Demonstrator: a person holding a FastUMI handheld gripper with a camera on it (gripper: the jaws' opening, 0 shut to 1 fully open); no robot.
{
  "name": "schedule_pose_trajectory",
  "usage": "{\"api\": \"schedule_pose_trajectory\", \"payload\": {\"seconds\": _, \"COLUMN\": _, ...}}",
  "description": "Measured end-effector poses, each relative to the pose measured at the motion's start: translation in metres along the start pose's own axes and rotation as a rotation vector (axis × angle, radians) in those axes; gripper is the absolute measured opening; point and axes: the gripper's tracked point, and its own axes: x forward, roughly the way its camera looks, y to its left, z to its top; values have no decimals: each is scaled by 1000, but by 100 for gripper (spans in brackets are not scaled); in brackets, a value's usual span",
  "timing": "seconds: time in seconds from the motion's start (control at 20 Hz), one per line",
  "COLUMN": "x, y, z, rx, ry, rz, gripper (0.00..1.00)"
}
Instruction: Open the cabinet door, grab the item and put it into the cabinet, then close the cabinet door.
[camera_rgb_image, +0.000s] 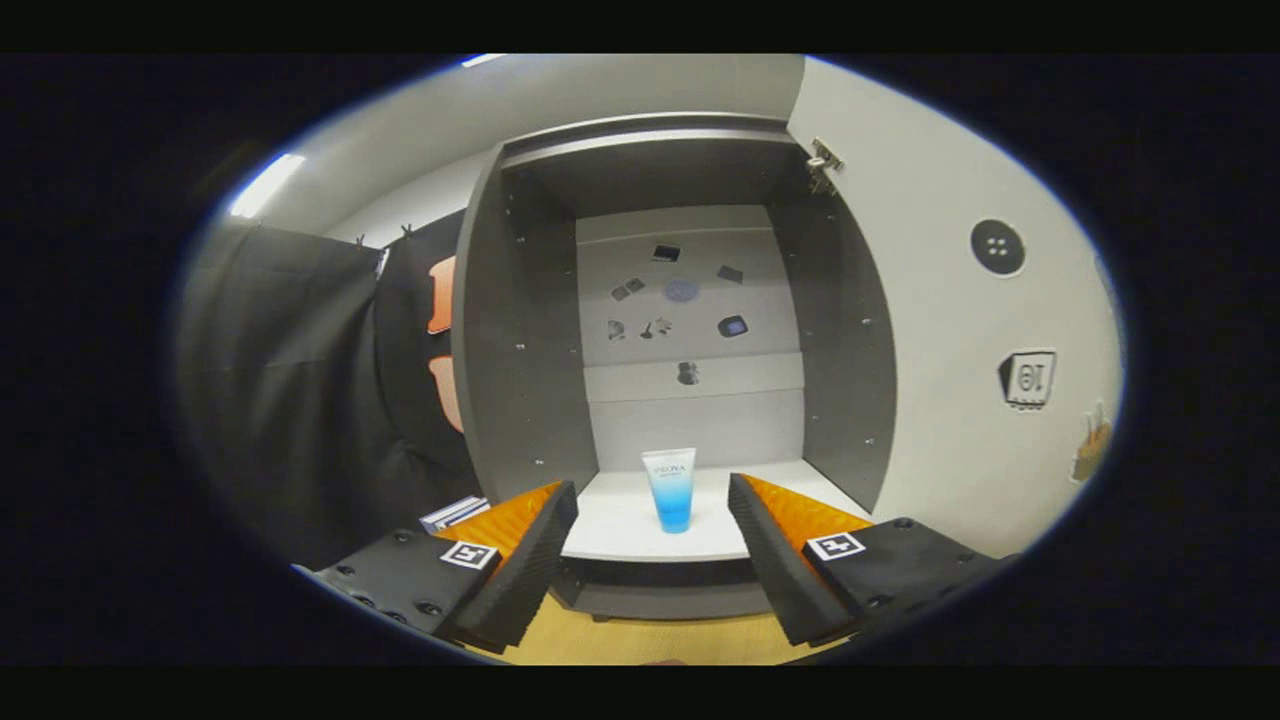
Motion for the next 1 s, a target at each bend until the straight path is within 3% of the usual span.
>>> {"api": "schedule_pose_trajectory", "payload": {"seconds": 0.2, "x": -67, "y": -2, "z": -6, "rx": -26, "ry": -4, "rz": -66, "gripper": 97}}
{"api": "schedule_pose_trajectory", "payload": {"seconds": 0.4, "x": -122, "y": -12, "z": -5, "rx": -42, "ry": -8, "rz": -80, "gripper": 97}}
{"api": "schedule_pose_trajectory", "payload": {"seconds": 0.7, "x": -202, "y": -60, "z": 10, "rx": -25, "ry": -49, "rz": -36, "gripper": 96}}
{"api": "schedule_pose_trajectory", "payload": {"seconds": 1.0, "x": -289, "y": -100, "z": 10, "rx": -161, "ry": -45, "rz": 52, "gripper": 96}}
